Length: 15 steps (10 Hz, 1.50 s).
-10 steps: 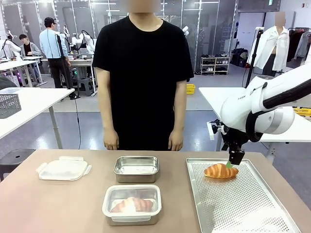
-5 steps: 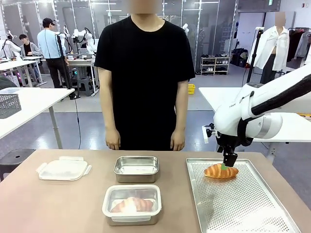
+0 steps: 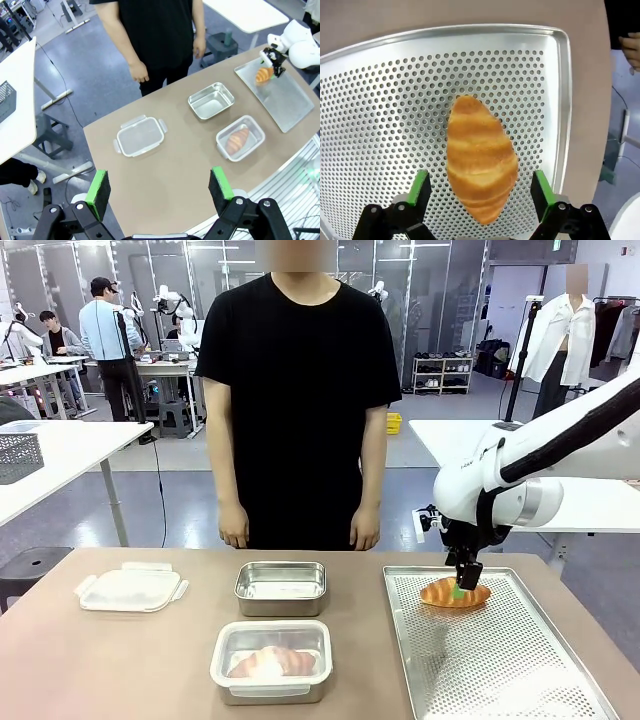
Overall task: Place the bread into the airtight container.
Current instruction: Pick up a Butter Roll and place it into an empty Airtight Container.
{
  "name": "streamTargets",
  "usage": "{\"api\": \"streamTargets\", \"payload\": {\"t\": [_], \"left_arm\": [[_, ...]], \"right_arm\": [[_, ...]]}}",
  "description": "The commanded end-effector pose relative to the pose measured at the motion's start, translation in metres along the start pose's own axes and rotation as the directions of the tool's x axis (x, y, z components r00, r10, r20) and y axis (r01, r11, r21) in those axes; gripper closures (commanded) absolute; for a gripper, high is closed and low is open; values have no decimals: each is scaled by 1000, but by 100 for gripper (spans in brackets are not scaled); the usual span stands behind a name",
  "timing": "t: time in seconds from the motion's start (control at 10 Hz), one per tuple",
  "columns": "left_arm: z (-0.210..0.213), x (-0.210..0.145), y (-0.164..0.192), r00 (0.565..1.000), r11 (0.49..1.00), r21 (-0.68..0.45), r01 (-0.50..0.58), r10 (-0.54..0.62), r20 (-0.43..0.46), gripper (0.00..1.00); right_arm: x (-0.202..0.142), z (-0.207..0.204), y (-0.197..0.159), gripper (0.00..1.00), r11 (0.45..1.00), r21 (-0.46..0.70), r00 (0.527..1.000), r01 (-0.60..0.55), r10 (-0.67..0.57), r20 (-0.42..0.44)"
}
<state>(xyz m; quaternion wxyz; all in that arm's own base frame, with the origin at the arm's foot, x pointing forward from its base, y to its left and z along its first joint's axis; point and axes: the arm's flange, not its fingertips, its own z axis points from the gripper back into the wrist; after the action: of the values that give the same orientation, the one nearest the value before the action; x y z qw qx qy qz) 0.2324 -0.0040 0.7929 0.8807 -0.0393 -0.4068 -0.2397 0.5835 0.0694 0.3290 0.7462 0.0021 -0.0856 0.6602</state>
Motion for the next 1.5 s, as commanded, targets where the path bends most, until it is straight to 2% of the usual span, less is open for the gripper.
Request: {"api": "streamTargets", "payload": {"t": [0.0, 0.4, 0.8, 1.1, 1.3, 1.4], "left_arm": [[1, 1, 0, 1000, 1000, 3, 2, -2, 0, 0], [1, 1, 0, 1000, 1000, 3, 2, -2, 0, 0], [1, 1, 0, 1000, 1000, 3, 2, -2, 0, 0], [1, 1, 0, 1000, 1000, 3, 2, -2, 0, 0], [1, 1, 0, 1000, 1000, 3, 2, -2, 0, 0], [1, 1, 0, 1000, 1000, 3, 2, -2, 0, 0]], "right_arm": [[8, -8, -12, 0, 999, 41, 999, 30, -28, -38], [11, -34, -21, 0, 992, 120, 996, 46, -37, -80], [12, -40, -20, 3, 986, 164, 996, 27, -13, -83], [8, -37, -18, 33, 989, 145, 996, 25, -12, -88], [9, -33, -16, 47, 991, 128, 996, 39, -28, -86], [10, -27, -14, 47, 995, 92, 996, 41, -33, -86]]}}
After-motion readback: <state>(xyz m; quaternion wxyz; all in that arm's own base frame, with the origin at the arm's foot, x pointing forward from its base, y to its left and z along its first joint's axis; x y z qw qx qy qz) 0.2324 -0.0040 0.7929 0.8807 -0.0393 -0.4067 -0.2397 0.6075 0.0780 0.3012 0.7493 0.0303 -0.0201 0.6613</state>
